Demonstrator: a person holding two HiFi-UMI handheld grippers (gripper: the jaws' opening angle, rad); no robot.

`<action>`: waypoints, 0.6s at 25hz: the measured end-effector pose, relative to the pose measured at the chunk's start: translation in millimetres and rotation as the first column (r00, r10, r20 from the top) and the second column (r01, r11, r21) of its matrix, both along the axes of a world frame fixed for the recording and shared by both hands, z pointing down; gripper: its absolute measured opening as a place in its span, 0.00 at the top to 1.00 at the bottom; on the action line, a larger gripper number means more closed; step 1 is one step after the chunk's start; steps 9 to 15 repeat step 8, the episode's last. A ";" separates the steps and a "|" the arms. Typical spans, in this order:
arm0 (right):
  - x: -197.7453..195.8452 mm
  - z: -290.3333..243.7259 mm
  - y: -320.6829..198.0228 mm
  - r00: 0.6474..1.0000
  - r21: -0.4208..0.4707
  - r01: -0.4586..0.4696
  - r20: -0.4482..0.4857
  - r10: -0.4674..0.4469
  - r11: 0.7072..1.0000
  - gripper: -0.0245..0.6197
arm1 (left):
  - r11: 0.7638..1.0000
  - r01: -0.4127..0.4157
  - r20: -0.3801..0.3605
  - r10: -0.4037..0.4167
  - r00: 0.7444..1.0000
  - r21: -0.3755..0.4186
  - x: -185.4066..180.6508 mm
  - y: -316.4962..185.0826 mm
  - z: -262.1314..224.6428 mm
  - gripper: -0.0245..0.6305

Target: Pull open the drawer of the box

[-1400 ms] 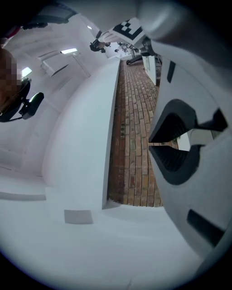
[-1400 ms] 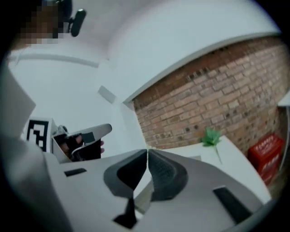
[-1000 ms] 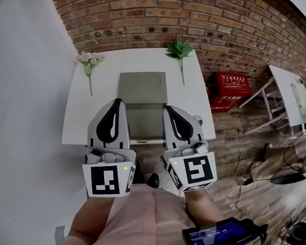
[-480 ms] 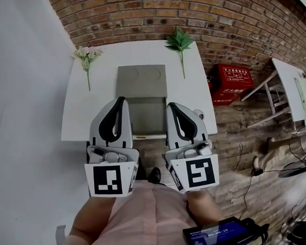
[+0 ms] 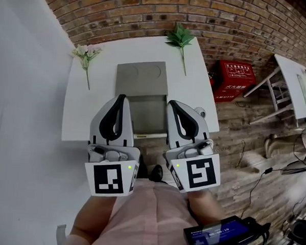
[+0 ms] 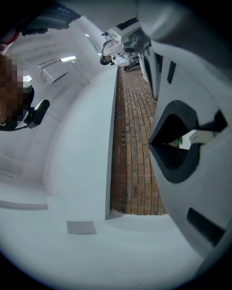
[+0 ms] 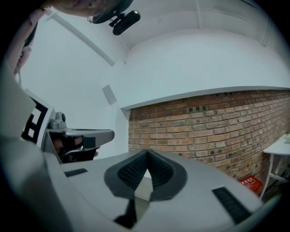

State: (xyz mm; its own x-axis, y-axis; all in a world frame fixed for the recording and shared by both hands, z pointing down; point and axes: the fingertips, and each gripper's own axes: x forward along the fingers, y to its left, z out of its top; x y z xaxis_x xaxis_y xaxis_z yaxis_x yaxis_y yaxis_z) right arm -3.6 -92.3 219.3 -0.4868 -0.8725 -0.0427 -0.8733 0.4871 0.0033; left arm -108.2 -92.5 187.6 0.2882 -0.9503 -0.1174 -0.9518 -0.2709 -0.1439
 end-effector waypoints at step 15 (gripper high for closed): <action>4.6 5.6 -4.6 1.000 0.004 -0.004 -0.006 0.004 1.000 0.96 | 1.000 -0.009 0.000 0.009 1.000 -0.013 5.2 -4.8 9.5 0.95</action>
